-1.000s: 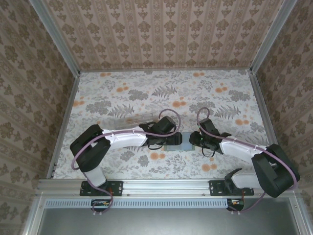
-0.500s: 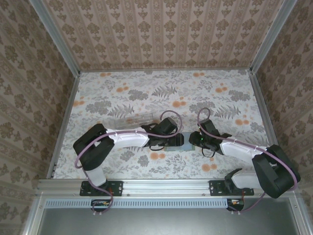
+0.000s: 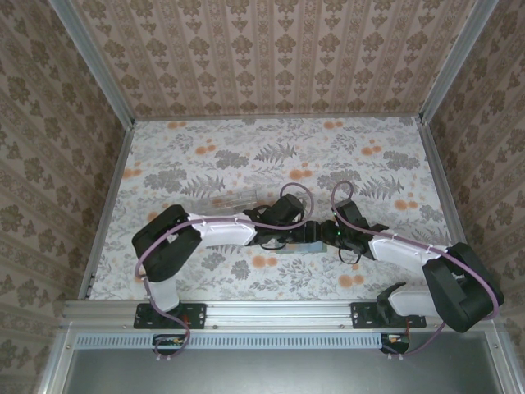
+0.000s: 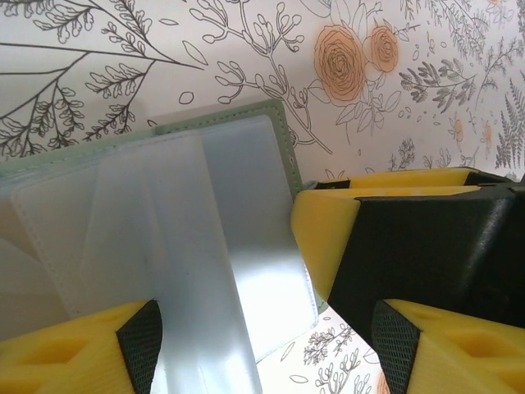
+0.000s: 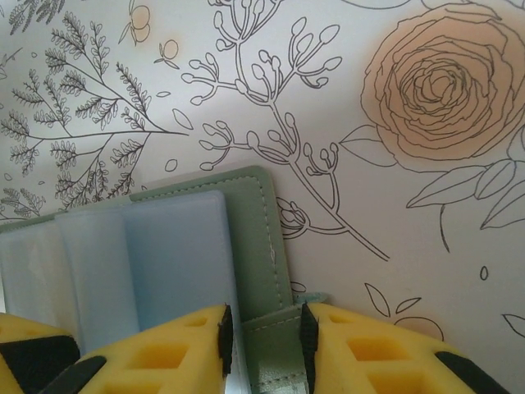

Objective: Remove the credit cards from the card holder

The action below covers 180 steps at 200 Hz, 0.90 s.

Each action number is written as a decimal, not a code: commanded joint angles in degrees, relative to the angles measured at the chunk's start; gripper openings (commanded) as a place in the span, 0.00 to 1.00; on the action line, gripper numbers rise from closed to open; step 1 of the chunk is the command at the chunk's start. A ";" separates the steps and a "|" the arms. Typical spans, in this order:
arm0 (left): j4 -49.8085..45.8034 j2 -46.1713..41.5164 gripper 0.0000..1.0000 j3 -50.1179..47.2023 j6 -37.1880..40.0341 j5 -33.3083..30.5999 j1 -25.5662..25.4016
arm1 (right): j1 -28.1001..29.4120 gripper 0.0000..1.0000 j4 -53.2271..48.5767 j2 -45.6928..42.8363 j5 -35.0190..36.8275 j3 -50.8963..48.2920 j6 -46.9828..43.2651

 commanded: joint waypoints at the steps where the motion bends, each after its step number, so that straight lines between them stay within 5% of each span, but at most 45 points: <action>1: 1.67 -5.19 0.74 1.97 3.38 0.92 -0.95 | 0.46 0.33 -1.65 1.54 -1.44 -1.41 0.97; 67: -10.40 -14.07 0.78 -3.37 5.79 -9.76 0.46 | 0.46 0.33 -2.00 1.80 -1.37 -0.72 0.88; 180: -9.61 -7.61 0.78 -5.10 3.42 -7.05 1.61 | 0.46 0.33 -1.97 2.07 -1.56 -0.58 0.79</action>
